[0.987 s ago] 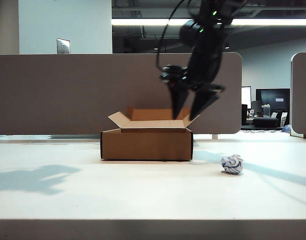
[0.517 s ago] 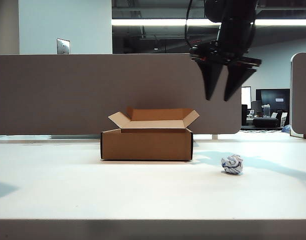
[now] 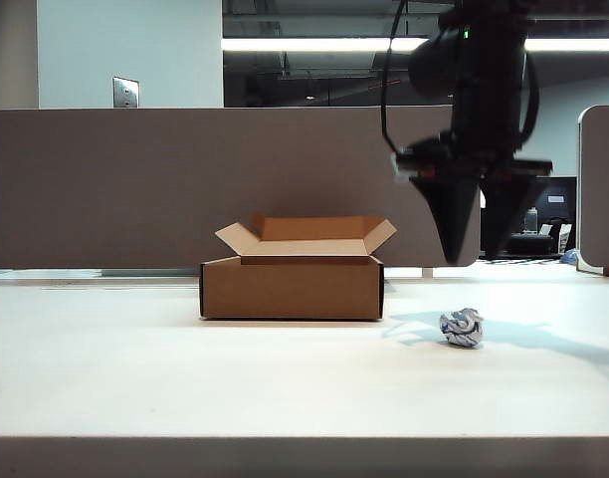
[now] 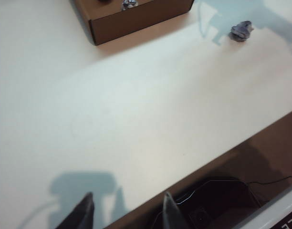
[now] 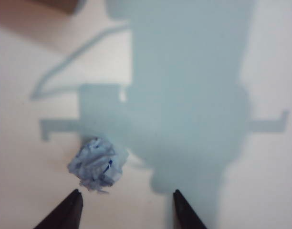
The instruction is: Pick up all the paper balls on the table and put them in the paper box.
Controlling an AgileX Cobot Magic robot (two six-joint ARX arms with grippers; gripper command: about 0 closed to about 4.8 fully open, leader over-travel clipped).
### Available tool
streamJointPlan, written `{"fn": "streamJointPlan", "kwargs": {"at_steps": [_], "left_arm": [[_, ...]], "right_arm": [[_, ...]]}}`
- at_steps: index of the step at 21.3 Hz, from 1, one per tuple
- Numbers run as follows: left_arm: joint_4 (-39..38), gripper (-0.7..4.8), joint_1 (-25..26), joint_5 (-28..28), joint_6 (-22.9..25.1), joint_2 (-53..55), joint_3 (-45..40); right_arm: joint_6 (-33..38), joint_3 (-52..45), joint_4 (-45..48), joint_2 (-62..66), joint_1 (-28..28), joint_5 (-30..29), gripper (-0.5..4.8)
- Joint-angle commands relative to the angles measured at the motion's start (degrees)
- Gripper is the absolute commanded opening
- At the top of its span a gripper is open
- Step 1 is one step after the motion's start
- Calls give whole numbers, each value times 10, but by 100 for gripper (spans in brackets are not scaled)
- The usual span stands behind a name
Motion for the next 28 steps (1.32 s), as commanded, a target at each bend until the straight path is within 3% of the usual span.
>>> {"fn": "streamJointPlan", "kwargs": {"at_steps": [1, 9, 13, 28], "left_arm": [[1, 178, -1, 4, -3, -7, 1], [-14, 178, -1, 4, -8, -21, 1], [-28, 178, -1, 2, -10, -30, 1], [-43, 179, -1, 2, -12, -39, 1]], "right_arm": [[7, -35, 13, -6, 15, -1, 261], [26, -76, 49, -5, 57, -8, 261], [28, -76, 51, -5, 55, 38, 261], [29, -76, 61, 3, 54, 44, 277]]}}
